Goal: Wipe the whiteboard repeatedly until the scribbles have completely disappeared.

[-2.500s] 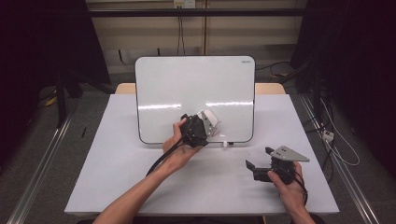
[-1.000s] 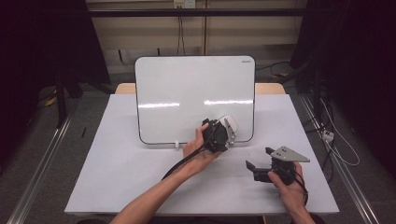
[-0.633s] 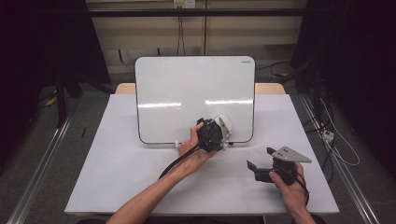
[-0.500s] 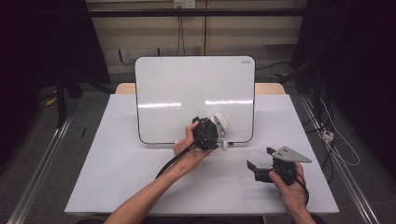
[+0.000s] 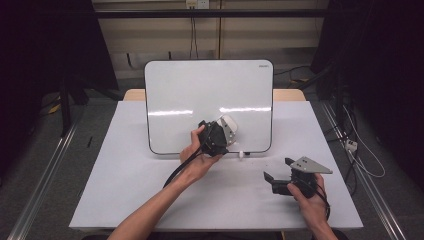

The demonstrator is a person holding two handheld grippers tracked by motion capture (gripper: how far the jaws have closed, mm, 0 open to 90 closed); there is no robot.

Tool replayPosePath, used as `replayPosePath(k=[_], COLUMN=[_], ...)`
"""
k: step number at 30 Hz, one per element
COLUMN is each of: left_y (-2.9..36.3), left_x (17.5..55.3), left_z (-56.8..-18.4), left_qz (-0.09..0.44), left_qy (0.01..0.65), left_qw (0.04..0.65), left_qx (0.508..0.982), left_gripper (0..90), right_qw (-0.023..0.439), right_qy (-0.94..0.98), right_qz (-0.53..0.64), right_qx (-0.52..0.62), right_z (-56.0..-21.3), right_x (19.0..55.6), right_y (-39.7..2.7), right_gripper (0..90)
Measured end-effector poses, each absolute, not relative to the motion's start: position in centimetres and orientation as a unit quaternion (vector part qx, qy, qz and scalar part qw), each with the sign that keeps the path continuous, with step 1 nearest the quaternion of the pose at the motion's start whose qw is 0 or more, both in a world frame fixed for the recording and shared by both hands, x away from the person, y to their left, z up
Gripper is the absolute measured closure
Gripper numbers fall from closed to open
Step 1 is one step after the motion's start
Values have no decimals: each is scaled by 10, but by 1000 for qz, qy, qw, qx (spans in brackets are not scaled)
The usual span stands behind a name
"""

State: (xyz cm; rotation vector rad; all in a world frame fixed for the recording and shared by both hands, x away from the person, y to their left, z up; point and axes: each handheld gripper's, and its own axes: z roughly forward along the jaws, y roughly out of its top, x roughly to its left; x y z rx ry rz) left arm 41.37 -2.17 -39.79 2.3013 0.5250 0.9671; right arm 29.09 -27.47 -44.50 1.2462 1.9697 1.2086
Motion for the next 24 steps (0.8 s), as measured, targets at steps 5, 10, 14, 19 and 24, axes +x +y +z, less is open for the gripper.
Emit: replayPosePath(k=[5, 10, 14, 19, 24], left_y=[-30, -46, -56, -64, -82], left_x=[414, 408, 403, 401, 393], left_z=[-399, -405, -411, -415, -421], left_qz=[368, 370, 369, 367, 370], left_qy=[194, 182, 167, 165, 140], left_qw=[297, 303, 303, 305, 290], left_qx=[860, 859, 863, 863, 871], left_gripper=[301, 301, 301, 302, 302], right_qw=[254, 253, 255, 255, 254], right_qy=[728, 725, 727, 724, 726], right_qz=[445, 445, 447, 447, 448], right_qx=[456, 460, 456, 460, 456], right_z=[-445, -445, -444, -445, -444], right_x=[292, 291, 290, 290, 290], right_y=[-272, -273, -273, -276, -274], right_gripper=[77, 76, 76, 75, 76])
